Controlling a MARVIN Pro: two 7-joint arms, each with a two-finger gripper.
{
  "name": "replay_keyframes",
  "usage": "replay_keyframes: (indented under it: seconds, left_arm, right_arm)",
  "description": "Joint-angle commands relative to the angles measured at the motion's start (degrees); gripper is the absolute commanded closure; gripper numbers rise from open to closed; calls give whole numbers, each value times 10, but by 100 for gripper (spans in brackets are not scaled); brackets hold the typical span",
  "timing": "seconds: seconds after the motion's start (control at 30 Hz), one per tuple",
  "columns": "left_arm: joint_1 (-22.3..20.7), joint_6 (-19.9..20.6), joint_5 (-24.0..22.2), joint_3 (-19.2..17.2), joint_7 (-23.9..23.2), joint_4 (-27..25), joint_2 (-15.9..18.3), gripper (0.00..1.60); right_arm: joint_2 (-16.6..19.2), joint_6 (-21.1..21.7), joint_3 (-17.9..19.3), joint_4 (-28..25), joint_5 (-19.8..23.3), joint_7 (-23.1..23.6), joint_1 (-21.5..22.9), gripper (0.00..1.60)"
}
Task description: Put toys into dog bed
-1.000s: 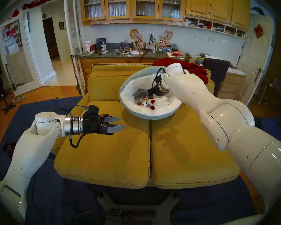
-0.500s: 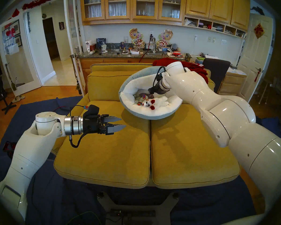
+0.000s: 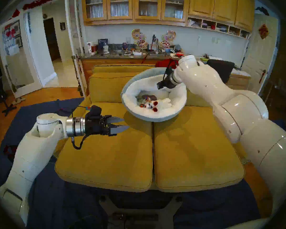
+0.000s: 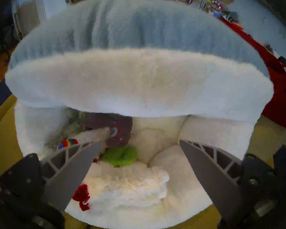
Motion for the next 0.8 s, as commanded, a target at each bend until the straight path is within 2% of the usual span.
replay_keyframes:
  seconds: [0.0,0.4,0.77]
  left_arm:
    - [-19,-3,-9,-12,-4,-10,-3,0]
    - [-17,-3,-6,-12,-3,-9,-6,0]
    - [-15,-3,-4,-12,-2,-7,-8,0]
  right_arm:
    - [55,-7,-1,-50,-3,62,56,0]
    - [112,13,4,-128,9,177,33,0]
    - [151,40,-1,-178,22,248,-2,0]
